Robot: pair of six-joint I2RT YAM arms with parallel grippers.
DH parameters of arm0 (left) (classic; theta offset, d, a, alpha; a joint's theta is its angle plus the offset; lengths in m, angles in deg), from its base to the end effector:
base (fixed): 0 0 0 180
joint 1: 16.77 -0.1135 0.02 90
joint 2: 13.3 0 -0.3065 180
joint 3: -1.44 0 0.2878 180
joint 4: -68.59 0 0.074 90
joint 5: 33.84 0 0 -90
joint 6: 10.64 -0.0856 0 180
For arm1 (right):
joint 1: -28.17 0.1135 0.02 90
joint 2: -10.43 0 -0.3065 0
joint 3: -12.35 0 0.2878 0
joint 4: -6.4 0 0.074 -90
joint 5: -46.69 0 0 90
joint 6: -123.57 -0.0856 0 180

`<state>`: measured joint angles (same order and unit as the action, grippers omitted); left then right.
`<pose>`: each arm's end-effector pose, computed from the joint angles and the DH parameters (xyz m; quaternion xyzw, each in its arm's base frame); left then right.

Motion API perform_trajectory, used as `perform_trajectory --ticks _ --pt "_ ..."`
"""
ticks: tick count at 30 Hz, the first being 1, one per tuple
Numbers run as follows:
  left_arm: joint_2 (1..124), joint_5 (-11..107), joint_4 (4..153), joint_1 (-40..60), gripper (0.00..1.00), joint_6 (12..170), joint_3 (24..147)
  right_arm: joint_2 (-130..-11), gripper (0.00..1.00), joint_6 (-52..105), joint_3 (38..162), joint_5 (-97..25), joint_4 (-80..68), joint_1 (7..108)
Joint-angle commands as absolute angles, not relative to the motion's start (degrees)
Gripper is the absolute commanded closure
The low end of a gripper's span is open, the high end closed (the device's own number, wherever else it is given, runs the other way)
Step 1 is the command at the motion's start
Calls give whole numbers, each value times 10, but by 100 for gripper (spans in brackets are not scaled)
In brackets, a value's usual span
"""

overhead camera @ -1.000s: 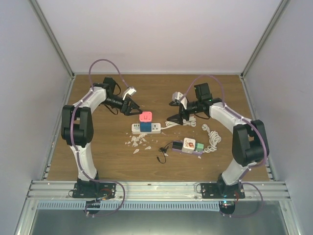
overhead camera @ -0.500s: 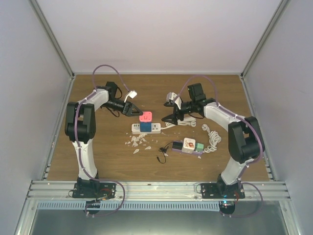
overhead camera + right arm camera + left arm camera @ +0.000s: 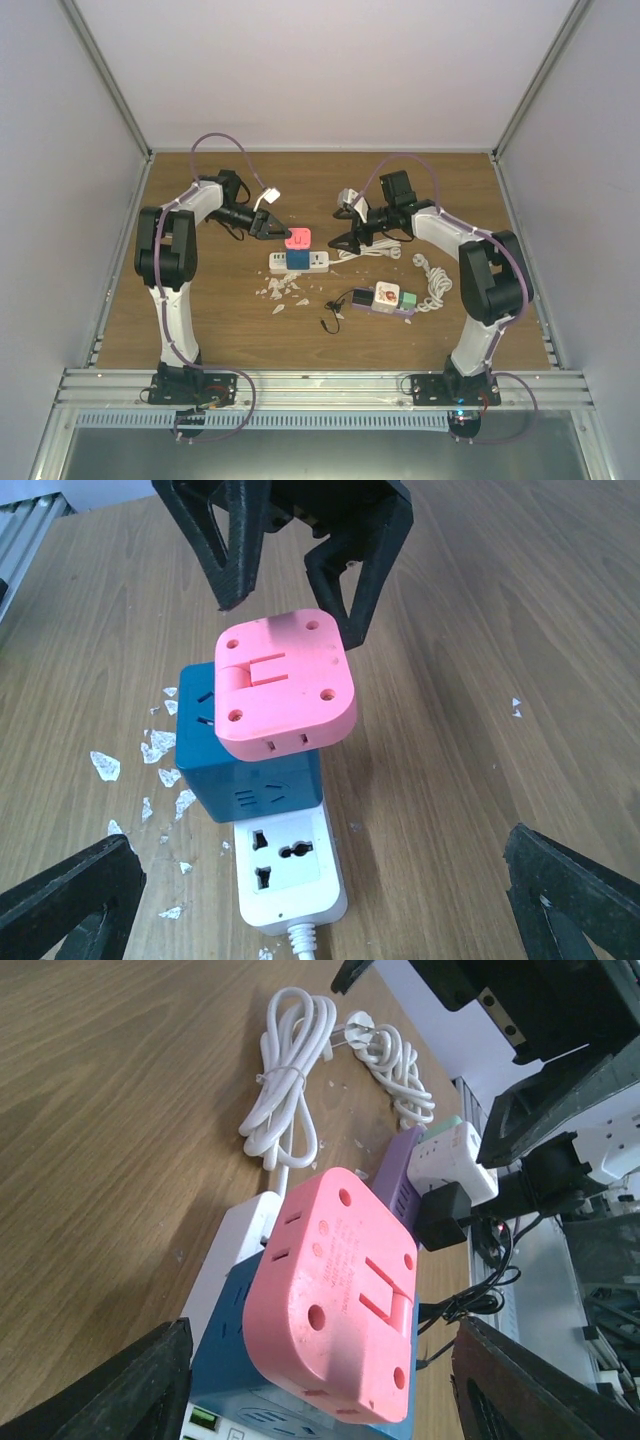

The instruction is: Pull the plug off the socket

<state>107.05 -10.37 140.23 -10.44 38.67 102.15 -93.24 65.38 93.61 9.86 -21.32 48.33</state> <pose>0.4321 -0.1269 0.1732 0.3279 0.7691 -0.5268 0.1531 0.3883 0.2156 0.2054 -0.5055 0.6888 0.3876 0.3460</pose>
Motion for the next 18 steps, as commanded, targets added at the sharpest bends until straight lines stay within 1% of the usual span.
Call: perform_trajectory --ticks 1,6,13,18 --pt "1073 -128 1405 -102 29 380 1011 -946 0 643 955 113 -196 493" --pt "1049 -140 1393 -102 34 371 993 -951 0 631 960 114 -194 496" --pt "1013 -163 1408 -102 44 296 987 -951 0 634 956 114 -198 496" --pt "996 -165 1405 -102 46 274 982 -959 0 629 961 123 -194 496"
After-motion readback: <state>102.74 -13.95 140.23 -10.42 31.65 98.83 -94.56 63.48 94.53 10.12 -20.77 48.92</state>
